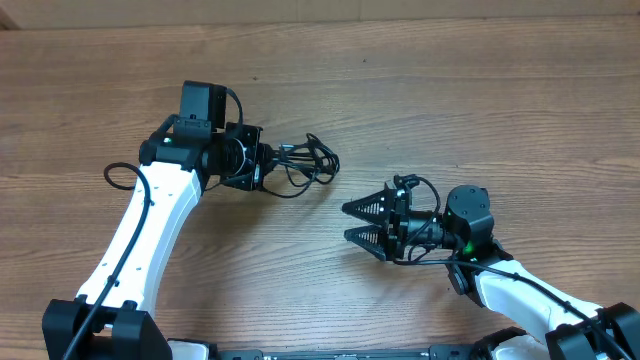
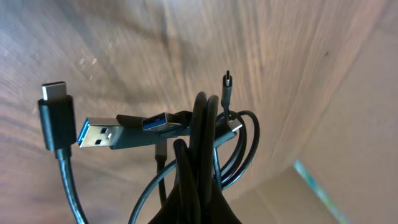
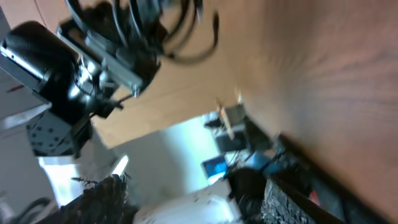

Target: Untangle cables

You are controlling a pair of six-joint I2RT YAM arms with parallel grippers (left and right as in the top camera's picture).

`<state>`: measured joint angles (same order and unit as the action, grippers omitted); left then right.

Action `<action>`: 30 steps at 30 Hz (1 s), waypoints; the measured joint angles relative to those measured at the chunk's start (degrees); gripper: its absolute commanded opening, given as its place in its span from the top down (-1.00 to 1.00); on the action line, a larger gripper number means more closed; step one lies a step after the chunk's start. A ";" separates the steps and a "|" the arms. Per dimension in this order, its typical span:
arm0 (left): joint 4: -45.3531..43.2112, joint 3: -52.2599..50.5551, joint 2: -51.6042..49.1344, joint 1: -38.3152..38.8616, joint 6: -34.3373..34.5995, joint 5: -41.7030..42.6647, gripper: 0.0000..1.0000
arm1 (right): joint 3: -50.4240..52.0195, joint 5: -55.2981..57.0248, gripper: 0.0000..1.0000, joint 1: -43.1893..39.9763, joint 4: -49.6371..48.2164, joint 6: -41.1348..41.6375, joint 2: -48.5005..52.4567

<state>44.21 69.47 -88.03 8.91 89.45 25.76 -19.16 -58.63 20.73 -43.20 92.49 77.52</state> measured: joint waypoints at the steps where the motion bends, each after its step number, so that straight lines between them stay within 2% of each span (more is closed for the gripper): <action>1: 0.85 0.00 0.00 0.00 0.00 1.03 0.92 | 0.00 1.16 -0.39 0.00 0.20 -2.21 0.00; 6: 4.28 0.00 0.00 0.00 0.00 3.02 0.92 | 0.00 4.63 -0.39 0.00 -1.60 -8.68 0.00; 15: 4.57 0.00 0.00 3.52 0.09 3.63 0.91 | 0.00 8.46 -0.40 0.00 -2.67 -17.81 0.00; 23: 4.22 0.00 0.02 9.46 3.69 1.57 0.92 | 0.00 10.23 -0.40 0.00 -5.16 -19.87 0.00; 30: 2.43 0.00 0.02 11.65 5.35 0.52 0.92 | 0.00 11.58 -0.32 0.00 -5.16 -20.31 0.00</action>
<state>46.63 69.47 -88.01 20.56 94.80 26.28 -19.16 -47.05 20.73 -48.36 72.18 77.52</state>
